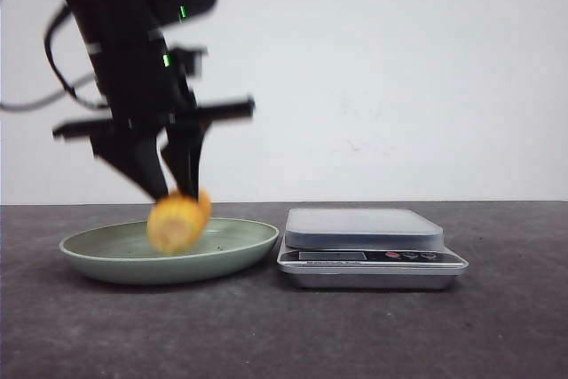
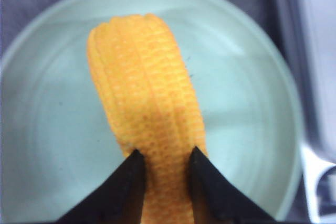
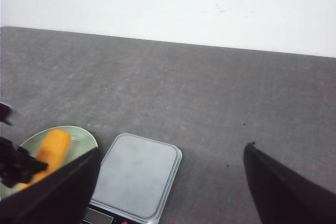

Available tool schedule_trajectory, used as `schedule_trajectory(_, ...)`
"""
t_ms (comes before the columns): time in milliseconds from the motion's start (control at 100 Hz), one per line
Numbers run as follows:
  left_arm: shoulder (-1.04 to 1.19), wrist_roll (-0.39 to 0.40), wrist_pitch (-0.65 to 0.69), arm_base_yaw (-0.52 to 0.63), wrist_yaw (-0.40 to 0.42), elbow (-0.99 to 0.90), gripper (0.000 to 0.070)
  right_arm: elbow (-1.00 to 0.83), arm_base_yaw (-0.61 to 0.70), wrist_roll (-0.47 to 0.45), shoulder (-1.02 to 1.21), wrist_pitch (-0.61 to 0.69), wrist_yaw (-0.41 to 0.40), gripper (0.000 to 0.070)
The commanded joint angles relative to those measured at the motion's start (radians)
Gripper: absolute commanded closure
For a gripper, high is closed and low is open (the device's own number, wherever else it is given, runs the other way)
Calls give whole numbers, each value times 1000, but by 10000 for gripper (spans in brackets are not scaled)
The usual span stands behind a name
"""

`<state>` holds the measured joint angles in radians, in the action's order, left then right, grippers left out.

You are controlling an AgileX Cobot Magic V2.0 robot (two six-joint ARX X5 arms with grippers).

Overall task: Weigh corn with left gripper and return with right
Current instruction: 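Lower the left gripper onto the yellow corn cob and close it, then lift the corn with the left gripper and carry it over the scale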

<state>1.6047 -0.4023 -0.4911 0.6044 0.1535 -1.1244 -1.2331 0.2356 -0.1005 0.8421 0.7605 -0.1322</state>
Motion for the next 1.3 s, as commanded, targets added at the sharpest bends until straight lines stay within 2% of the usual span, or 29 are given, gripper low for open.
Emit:
schedule_trajectory(0,-59,33,5,13,0,-43,697,-19,5,11,5,-6,2,147)
schedule_trajectory(100,-122,35,-8,27,-35,-68,697,-19,5,11,5,-6,2,147)
schedule_trajectory(260,-132,34,-26,63,-153,-146,696,-19,5,10,5,-11,1,147)
schedule_trajectory(580,-17,14,74,170,-153,-225,696,-19,5,7,5,-12,1,147)
schedule_trajectory(970,264,16,151,196,-155,-298,696,-19,5,6,5,-11,1,147)
schedule_trajectory(1290,311,9,201,202,-158,-305,696,-19,5,3,5,3,2,147)
